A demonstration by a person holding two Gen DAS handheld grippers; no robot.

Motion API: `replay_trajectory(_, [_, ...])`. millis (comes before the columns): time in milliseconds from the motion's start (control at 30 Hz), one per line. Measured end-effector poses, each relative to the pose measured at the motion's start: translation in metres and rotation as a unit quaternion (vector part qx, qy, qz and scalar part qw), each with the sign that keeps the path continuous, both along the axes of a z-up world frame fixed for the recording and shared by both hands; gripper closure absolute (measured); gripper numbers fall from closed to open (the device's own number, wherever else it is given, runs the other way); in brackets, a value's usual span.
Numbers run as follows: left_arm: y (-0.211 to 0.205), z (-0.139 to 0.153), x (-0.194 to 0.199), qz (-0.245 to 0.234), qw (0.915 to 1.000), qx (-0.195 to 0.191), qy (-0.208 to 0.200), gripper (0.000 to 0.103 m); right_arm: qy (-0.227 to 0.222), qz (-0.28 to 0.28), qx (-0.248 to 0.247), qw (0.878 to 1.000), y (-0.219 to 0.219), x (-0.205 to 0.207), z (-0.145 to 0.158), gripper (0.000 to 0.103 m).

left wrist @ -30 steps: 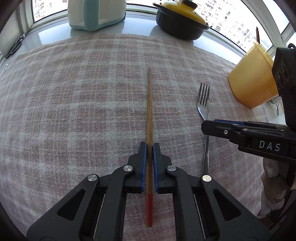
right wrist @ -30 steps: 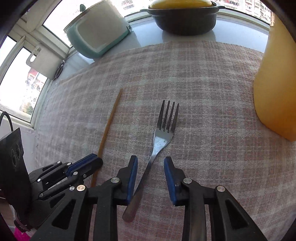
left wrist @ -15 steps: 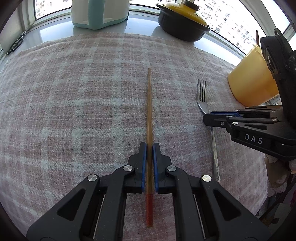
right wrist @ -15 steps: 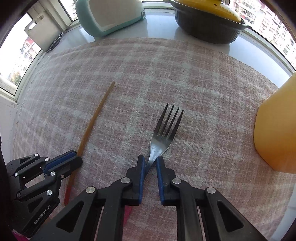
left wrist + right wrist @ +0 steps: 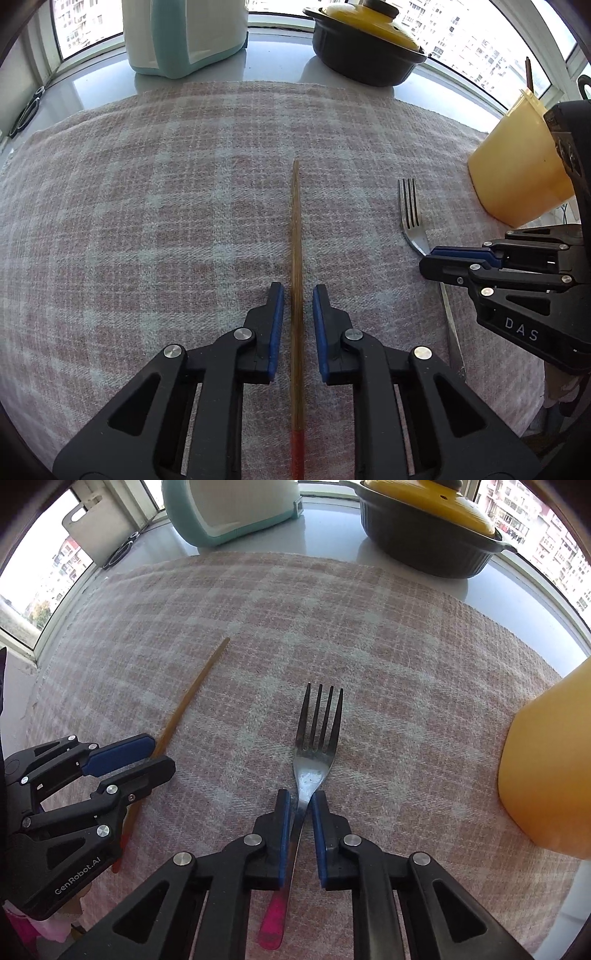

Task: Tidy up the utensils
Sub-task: 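Lift the chopstick with the left gripper while the right gripper carries the fork toward the container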

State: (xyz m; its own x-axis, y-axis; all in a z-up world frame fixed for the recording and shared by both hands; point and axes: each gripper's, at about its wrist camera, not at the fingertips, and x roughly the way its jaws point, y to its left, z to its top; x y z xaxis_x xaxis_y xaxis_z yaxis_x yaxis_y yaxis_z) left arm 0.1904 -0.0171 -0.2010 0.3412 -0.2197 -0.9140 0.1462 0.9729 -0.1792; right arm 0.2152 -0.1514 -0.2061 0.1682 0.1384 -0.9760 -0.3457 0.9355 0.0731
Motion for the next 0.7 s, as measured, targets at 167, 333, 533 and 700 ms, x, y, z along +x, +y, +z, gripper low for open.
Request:
replay_trajectory(167, [0.015,-0.001,0.000,0.034,0.9990,-0.030,0.000,0.099,-0.008,-0.002,0.018,1.000,-0.008,-0.008,0.002,0.099])
replay_trajectory(333, [0.021,0.006,-0.011,0.058,0.9970,-0.050,-0.011,0.099,-0.024,-0.001,0.038,0.999,-0.016,-0.019,0.008,0.099])
replay_trajectory(533, [0.023,0.022,-0.027,0.076,0.9944,-0.065,-0.032,0.099,-0.056,-0.003,0.068,0.996,-0.029,-0.033,0.028,0.099])
replay_trajectory(700, [0.020,0.037,-0.040,0.083,0.9928,-0.068,-0.052,0.099,-0.085,-0.004,0.091,0.992,-0.041,-0.040,0.043,0.099])
